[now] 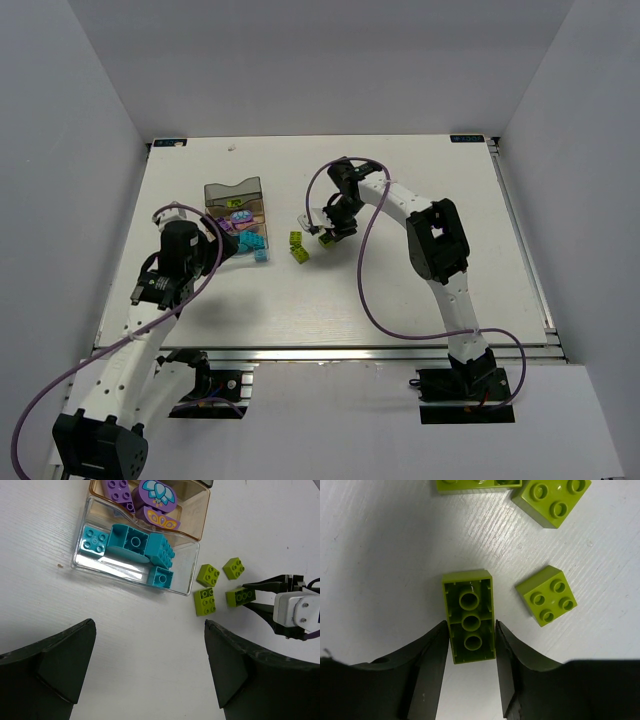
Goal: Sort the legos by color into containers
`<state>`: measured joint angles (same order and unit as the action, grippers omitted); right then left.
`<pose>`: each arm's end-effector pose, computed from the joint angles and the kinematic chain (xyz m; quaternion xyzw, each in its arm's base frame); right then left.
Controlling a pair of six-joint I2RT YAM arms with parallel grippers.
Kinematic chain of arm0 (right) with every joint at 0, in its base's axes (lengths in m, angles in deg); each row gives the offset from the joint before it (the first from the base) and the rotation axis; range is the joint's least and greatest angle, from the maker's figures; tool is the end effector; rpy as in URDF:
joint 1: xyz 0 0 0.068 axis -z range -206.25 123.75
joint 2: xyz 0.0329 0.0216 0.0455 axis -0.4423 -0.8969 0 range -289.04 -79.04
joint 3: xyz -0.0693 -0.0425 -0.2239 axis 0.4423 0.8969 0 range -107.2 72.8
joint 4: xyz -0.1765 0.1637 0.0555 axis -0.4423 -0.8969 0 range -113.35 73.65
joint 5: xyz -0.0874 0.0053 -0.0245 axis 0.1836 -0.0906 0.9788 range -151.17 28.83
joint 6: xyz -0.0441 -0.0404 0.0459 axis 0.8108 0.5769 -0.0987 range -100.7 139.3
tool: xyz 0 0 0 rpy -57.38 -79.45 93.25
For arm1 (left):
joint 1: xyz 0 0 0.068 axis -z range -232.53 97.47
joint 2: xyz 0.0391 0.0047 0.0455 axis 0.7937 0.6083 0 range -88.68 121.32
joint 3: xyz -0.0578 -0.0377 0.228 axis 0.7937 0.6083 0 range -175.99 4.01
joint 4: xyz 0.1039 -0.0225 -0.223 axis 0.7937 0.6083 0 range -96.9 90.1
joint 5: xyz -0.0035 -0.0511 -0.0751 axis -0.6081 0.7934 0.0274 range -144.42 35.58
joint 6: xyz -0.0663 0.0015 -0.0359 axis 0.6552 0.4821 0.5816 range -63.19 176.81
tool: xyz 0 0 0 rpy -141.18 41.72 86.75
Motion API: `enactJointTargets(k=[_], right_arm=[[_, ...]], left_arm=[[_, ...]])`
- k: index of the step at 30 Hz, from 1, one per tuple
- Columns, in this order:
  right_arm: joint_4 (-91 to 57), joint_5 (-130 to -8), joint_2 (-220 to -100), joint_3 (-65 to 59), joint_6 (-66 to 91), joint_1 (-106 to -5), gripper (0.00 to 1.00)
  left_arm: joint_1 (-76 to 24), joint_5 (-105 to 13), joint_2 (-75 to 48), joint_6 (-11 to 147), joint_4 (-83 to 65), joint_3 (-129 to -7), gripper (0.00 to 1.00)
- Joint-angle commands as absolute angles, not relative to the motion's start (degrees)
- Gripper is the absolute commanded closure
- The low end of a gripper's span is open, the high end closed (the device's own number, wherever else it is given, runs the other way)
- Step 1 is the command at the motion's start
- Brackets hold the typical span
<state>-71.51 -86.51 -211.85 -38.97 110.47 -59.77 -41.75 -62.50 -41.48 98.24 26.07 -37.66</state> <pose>0.3536 0.2668 0.1266 -0.8702 0.4262 0.1343 0.2076 0.2046 -0.0298 0.2331 -0.2669 0.8584 -0.1337 0.4171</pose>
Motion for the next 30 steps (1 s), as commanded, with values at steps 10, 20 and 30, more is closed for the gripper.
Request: enactJointTargets(k=[10,20,30], right_arm=[[-75.4,-90.5,-208.5,-39.6,105.5,-60.2,0.78],[-62.1,-104.1,-195.3,-34.5,70.7,-63.2,1.0],[-32.2,-97.1,-194.9,-29.9,35.6,-70.5,0.99]], left_arm=[[-41.9,-63.2,-44.7,98.3,24.7,-39.1,0.02],[-41.9,-62.6,-48.2,102.5,21.1,-35.5,0.02],[-41.9,-61.5,-49.6,104.2,20.5,-35.0,0.02]])
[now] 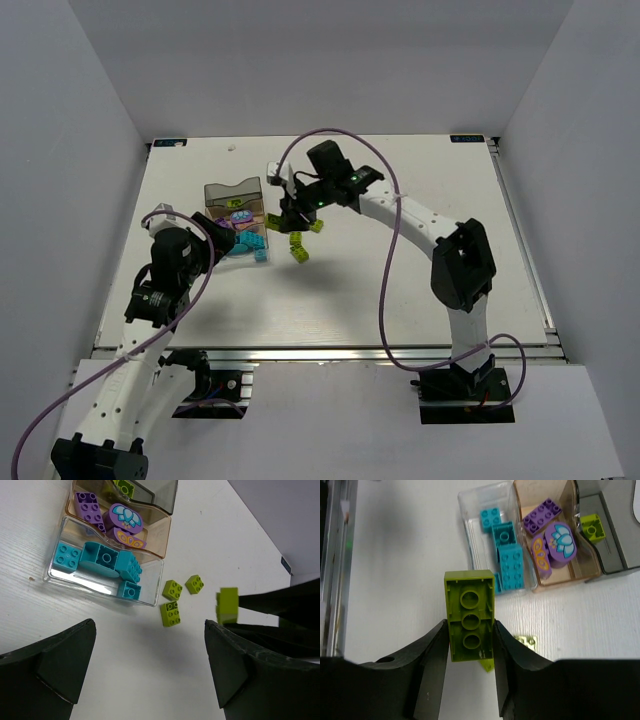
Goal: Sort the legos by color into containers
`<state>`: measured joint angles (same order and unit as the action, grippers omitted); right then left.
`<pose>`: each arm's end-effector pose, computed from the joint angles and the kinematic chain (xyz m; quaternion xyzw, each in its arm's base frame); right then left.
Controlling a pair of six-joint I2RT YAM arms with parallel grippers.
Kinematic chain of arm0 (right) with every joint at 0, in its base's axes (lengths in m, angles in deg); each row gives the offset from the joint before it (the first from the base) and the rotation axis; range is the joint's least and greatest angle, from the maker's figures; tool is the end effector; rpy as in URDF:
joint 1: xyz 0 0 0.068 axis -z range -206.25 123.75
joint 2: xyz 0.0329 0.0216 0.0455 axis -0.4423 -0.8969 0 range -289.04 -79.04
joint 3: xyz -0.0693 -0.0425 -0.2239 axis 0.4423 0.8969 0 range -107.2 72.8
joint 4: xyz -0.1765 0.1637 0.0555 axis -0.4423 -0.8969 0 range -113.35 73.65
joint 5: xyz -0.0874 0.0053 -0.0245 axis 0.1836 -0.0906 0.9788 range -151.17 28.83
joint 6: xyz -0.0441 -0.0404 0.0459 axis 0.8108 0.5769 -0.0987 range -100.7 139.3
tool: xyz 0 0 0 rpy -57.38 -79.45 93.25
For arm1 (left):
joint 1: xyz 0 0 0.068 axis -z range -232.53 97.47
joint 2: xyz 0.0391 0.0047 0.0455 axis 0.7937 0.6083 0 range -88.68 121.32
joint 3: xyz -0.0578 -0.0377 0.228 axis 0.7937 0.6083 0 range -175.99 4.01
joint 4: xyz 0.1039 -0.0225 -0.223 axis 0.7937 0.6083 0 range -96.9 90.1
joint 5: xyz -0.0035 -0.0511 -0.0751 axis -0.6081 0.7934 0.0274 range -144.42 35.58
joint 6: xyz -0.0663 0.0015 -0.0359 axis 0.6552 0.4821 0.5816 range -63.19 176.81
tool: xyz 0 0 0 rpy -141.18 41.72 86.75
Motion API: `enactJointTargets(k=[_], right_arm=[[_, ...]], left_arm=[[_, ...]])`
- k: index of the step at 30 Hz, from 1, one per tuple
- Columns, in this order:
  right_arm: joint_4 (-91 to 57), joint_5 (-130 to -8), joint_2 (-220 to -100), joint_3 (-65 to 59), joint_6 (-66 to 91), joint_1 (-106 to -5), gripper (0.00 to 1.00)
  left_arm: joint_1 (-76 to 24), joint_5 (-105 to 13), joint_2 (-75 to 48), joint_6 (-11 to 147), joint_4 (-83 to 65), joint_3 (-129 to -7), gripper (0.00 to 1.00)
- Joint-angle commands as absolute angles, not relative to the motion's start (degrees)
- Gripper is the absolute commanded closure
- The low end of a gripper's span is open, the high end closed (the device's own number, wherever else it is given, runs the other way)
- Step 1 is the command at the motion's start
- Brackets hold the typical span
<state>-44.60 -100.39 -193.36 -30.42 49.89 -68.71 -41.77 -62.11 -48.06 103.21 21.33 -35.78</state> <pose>0.3020 0.3308 0.2578 -0.6222 0.5988 0.3434 0.3693 0.1953 -0.0284 0.2520 -0.2954 0.8083 -0.1913 0.4720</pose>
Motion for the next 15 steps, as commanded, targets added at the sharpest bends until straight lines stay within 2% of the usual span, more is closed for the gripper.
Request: enactJointTargets(k=[1,4,10,15], right_arm=[[-30.7,-95.9,-195.3,-29.9,33.1,-71.2,0.99],[-26.8,-94.1,-197.9,-31.7,32.7,-73.2,0.97],[-29.2,-94.0,-206.4,-40.4,32.8,-75.0,0.89],[-27.0,-92.2,-208.7,-40.8,34.2,-75.7,0.75]], left_arm=[[-41.8,-61.5,-49.7,104.4,20.7,-34.9,0.02],[-41.9,-61.3,-50.5,105.4,20.2,-34.3,0.02],[-41.8,-61.0,-50.8,106.0,20.1,-33.8,0.02],[-41.8,-61.3,-51.2,106.0,20.3,-33.6,0.02]])
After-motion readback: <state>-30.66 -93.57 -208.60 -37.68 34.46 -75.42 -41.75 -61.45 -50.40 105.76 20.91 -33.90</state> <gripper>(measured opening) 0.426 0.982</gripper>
